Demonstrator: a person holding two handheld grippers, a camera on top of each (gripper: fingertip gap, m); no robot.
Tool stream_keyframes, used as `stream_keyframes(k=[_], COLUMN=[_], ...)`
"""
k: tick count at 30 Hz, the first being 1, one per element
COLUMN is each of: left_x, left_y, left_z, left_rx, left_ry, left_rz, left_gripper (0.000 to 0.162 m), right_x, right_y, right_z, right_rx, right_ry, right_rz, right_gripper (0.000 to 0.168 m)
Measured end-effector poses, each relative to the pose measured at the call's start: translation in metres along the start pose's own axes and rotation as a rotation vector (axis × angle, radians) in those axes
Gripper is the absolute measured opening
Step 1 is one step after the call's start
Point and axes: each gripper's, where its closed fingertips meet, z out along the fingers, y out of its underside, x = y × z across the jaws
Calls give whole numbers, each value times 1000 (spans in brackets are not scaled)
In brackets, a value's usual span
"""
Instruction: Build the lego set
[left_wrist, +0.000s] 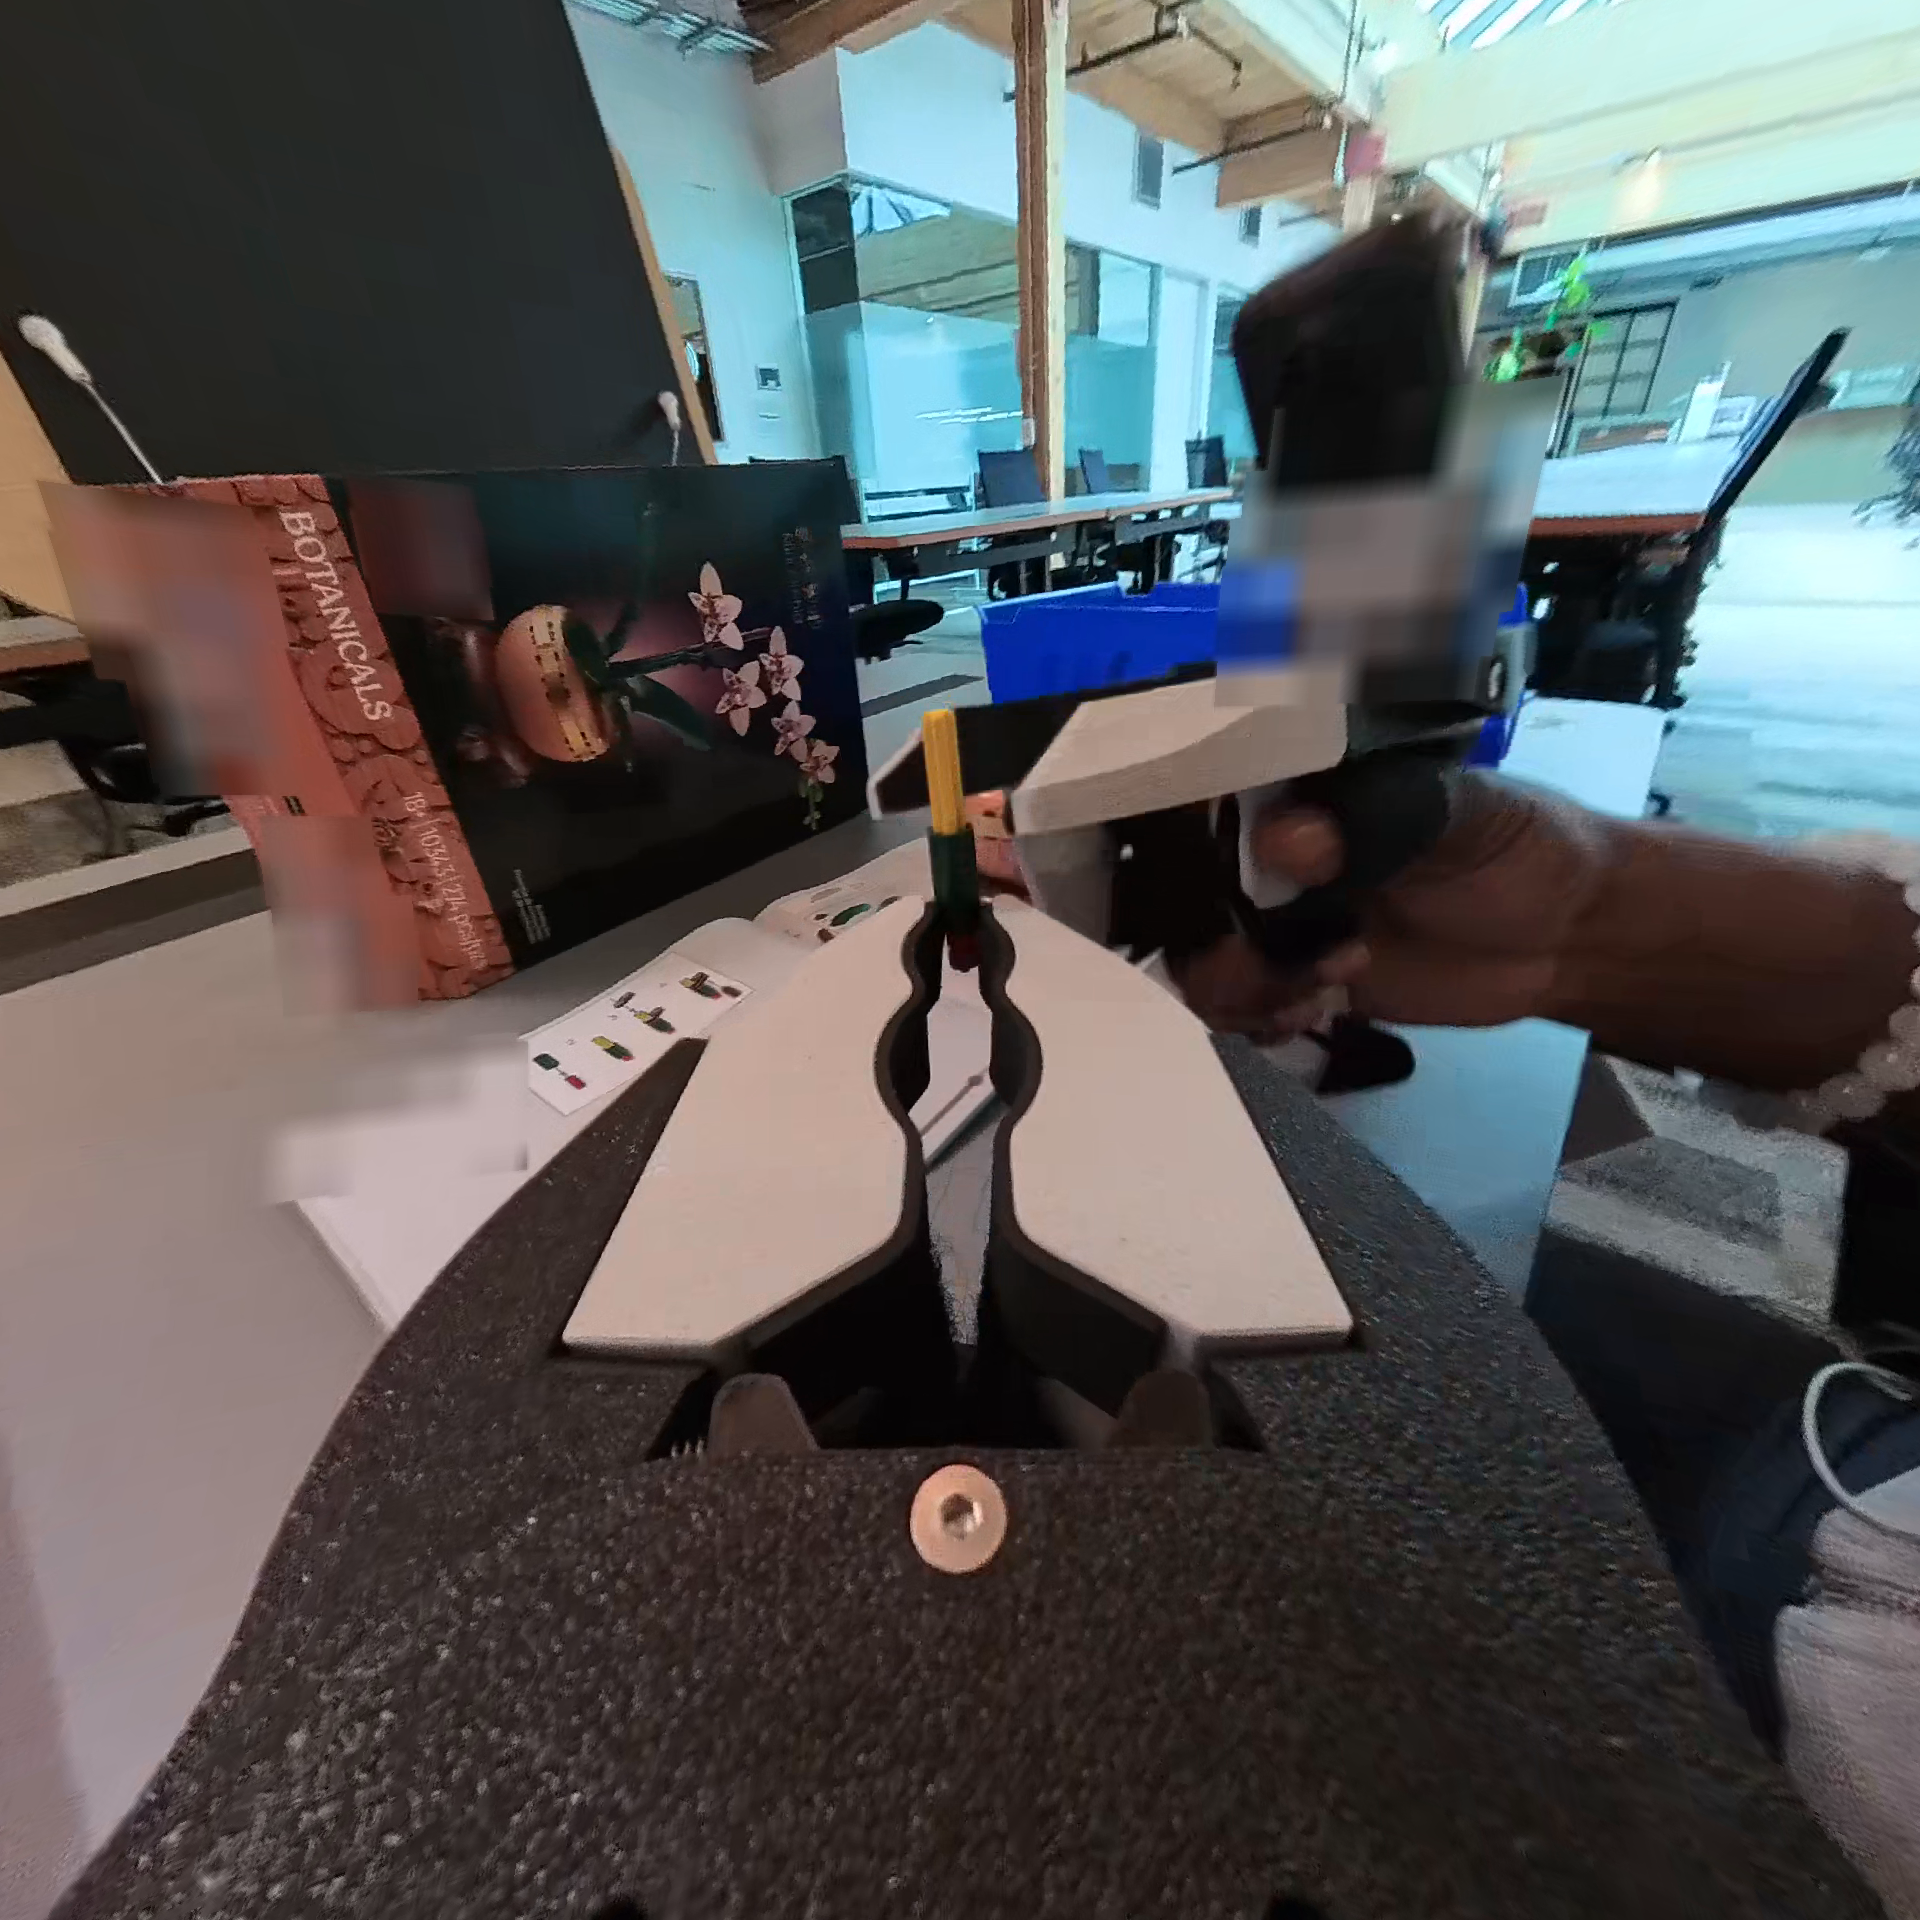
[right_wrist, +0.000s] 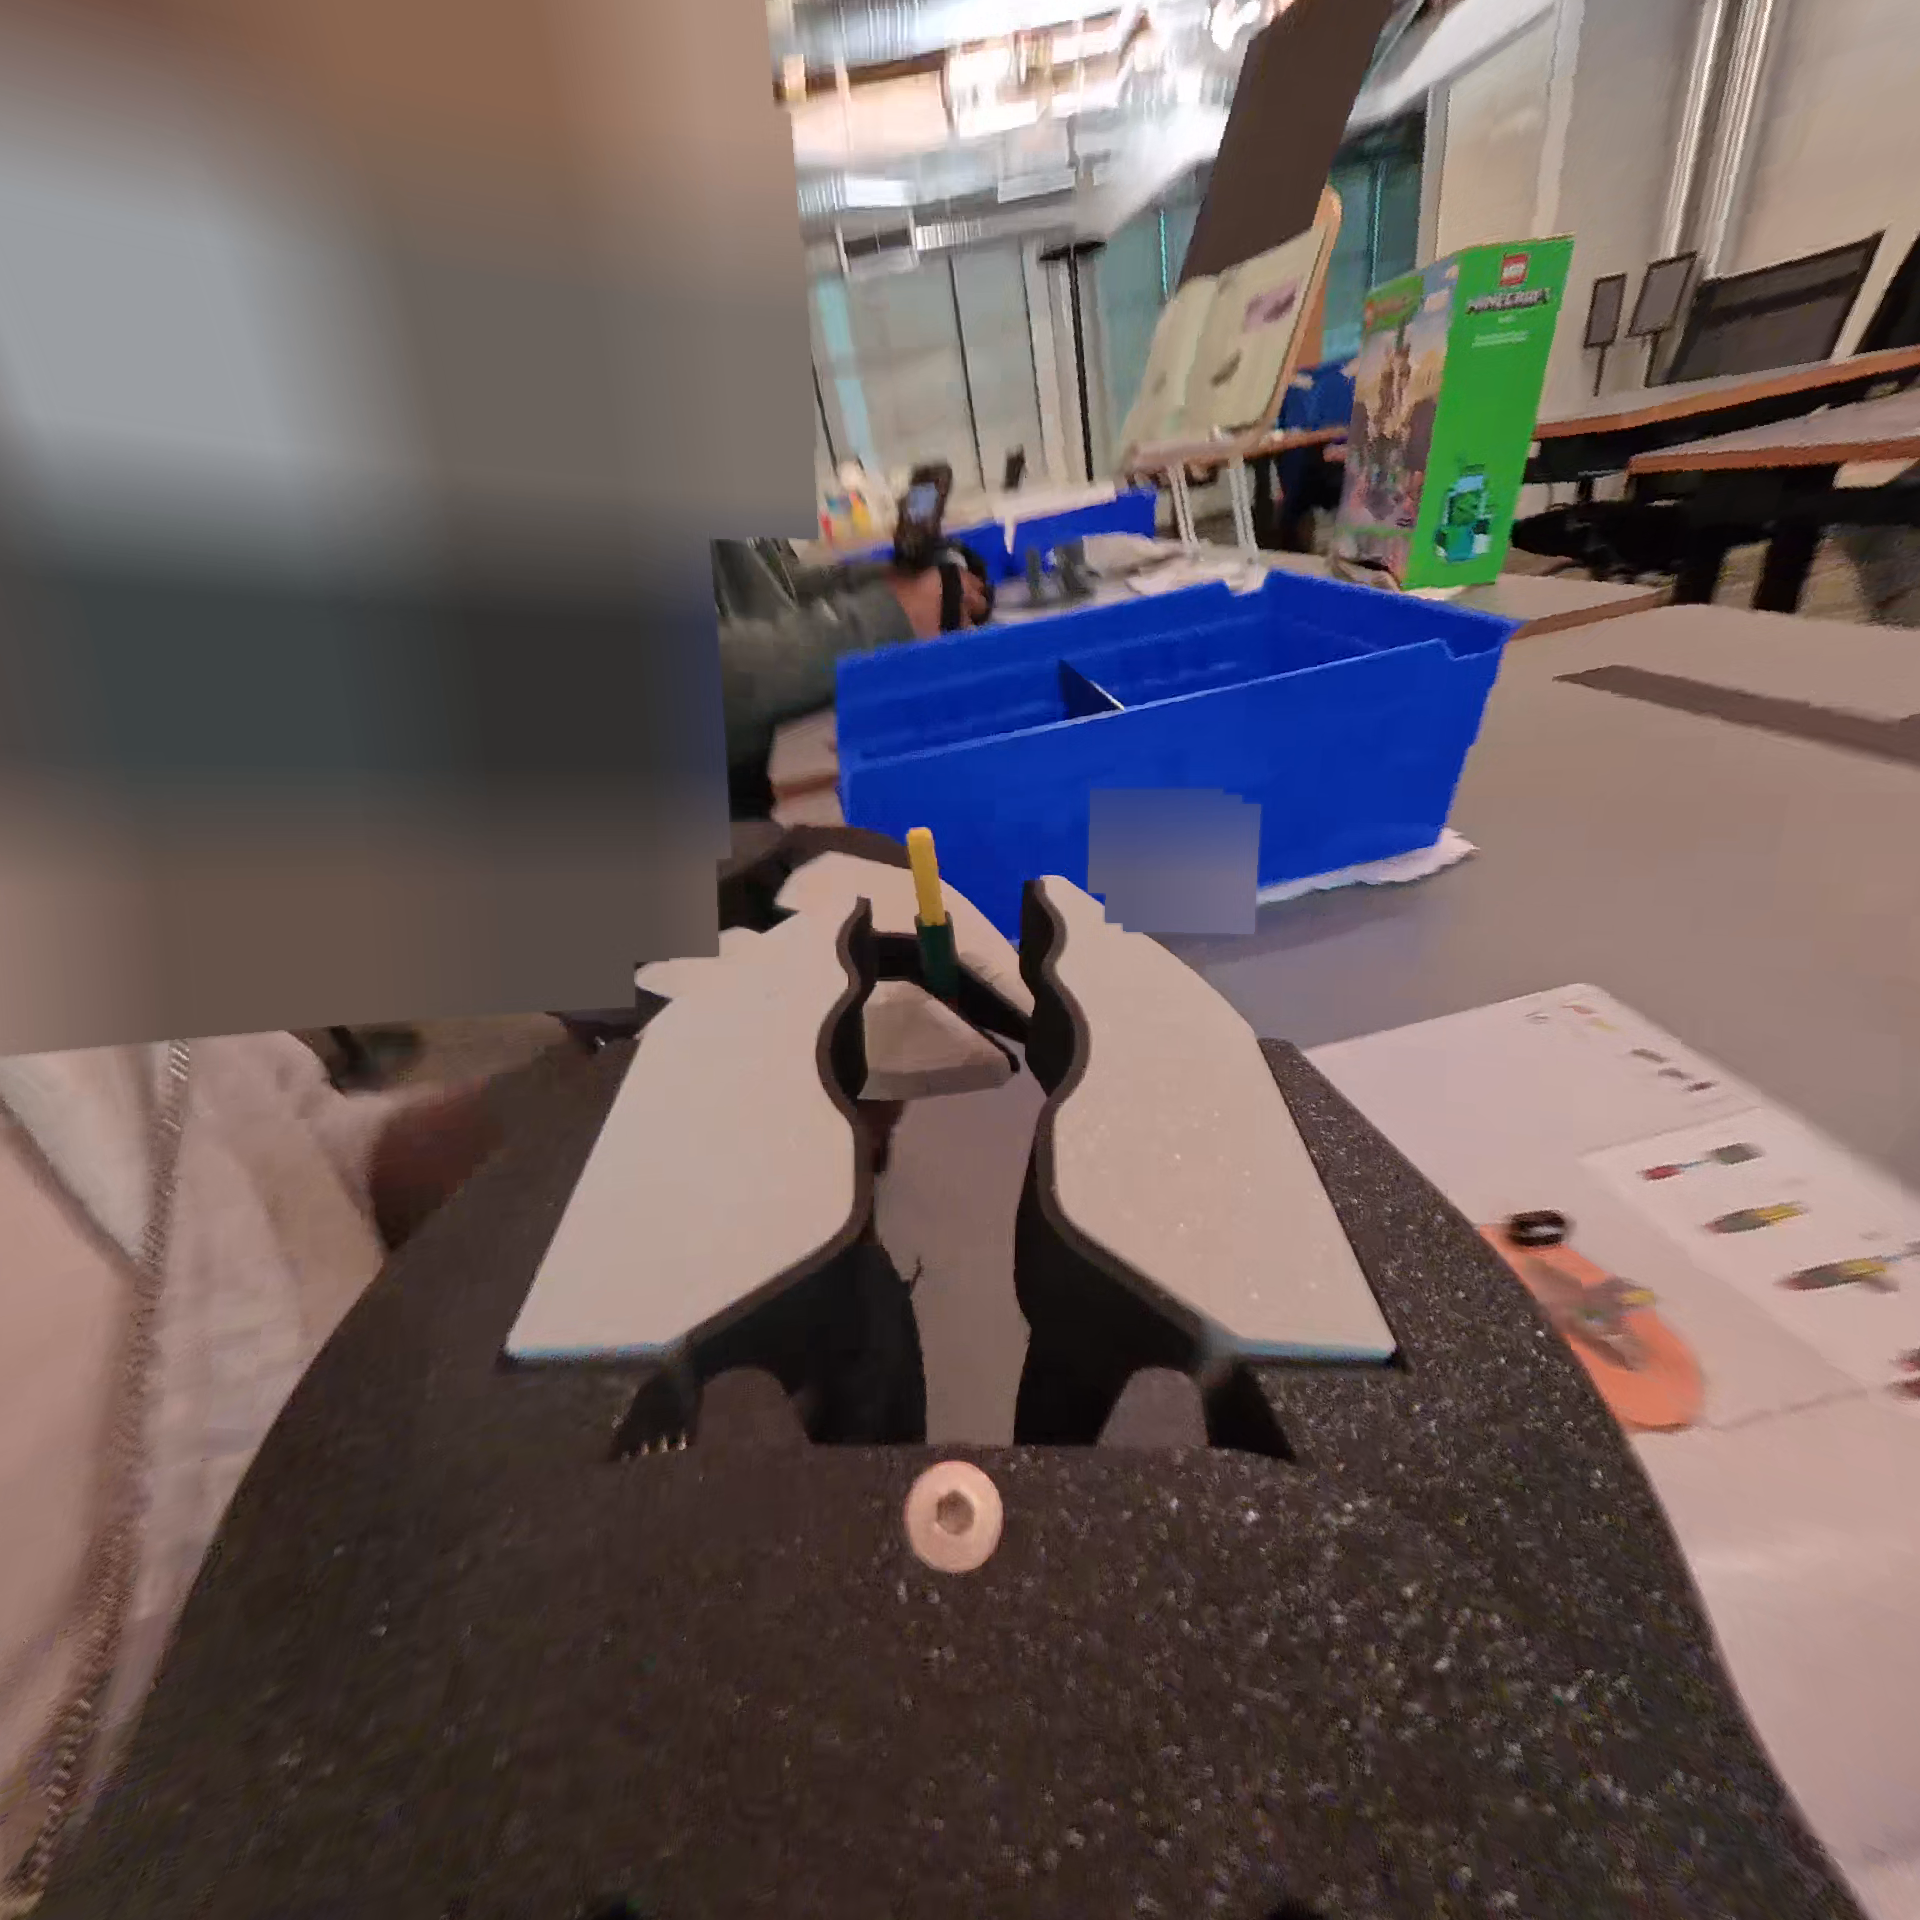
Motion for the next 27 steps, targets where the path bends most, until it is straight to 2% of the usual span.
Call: stream_keyframes(k=[1,6,11,14,17,19,21,27], left_x=[0,1,0,-2,0,2,3,5], left_y=[2,8,8,4,7,9,9,13], left_z=[1,3,3,2,3,5,5,5], left_rx=[-13,-57,-48,-23,-40,-46,-47,-74], left_ry=[-4,-25,-51,-70,-48,-46,-46,-31], left_rz=[20,94,119,133,130,141,157,156], left_gripper=[5,5,6,18,20,18,5,5], right_x=[-1,-4,-3,-3,-6,-7,-9,-9], right_y=[0,-7,-8,-5,-4,-1,0,6], right_z=[1,1,-2,-2,0,2,2,0], right_rx=[-43,-125,-85,-51,-21,-29,-20,7], right_ry=[17,76,63,56,38,25,19,50], right_rz=[-69,-303,-212,-167,-151,-135,-133,-234], right_gripper=[25,7,2,2,1,2,2,2])
